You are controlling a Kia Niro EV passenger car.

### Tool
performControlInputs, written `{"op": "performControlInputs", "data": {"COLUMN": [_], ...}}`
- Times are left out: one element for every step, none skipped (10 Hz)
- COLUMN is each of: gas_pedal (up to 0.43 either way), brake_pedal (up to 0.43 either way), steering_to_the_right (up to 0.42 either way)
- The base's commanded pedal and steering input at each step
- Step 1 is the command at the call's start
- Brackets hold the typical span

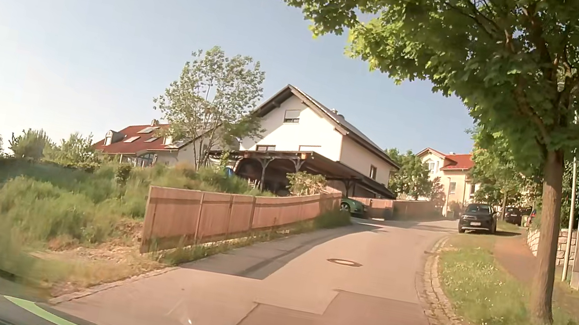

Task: Follow the waypoints while adhering to traffic rules and regulations

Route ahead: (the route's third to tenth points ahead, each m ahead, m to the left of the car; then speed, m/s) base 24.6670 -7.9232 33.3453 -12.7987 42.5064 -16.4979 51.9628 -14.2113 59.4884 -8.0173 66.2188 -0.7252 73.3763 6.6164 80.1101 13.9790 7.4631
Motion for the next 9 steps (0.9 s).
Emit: {"op": "performControlInputs", "data": {"gas_pedal": [0.13, 0.13, 0.13, 0.138, 0.138, 0.15, 0.15, 0.169, 0.169], "brake_pedal": [0.0, 0.0, 0.0, 0.0, 0.0, 0.0, 0.0, 0.0, 0.0], "steering_to_the_right": [0.101, 0.101, 0.101, 0.101, 0.101, 0.097, 0.094, 0.09, 0.089]}}
